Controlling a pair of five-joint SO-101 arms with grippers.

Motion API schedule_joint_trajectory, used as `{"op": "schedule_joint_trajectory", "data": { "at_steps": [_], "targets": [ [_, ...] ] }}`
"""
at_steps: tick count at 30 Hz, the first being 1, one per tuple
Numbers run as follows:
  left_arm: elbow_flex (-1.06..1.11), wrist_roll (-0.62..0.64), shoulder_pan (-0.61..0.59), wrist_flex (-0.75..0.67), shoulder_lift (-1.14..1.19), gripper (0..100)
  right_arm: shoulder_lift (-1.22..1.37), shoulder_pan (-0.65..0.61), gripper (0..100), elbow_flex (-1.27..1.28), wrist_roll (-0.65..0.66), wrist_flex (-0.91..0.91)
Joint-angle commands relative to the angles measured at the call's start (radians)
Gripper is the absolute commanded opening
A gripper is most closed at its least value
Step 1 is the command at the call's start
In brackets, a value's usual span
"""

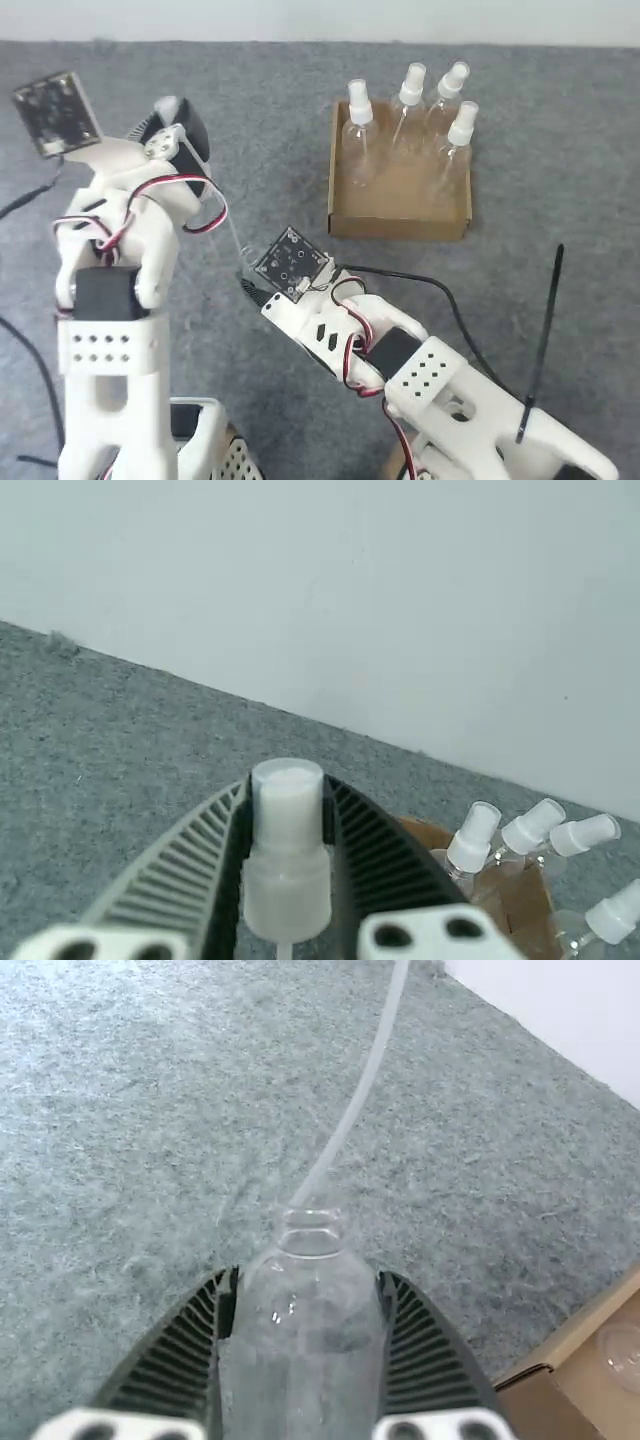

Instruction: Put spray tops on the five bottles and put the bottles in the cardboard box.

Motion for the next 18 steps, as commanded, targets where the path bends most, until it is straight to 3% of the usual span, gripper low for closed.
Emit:
{"op": "schedule_joint_trajectory", "data": {
  "at_steps": [1, 18],
  "targets": [
    [0.008, -0.009, 0.002, -0.044, -0.018, 1, -0.042, -0.005, 0.6, -0.008, -0.011, -0.021],
    [0.001, -0.003, -0.005, -0.054, -0.020, 1, -0.042, -0.004, 0.6, 0.021, -0.012, -0.021]
  ]
}}
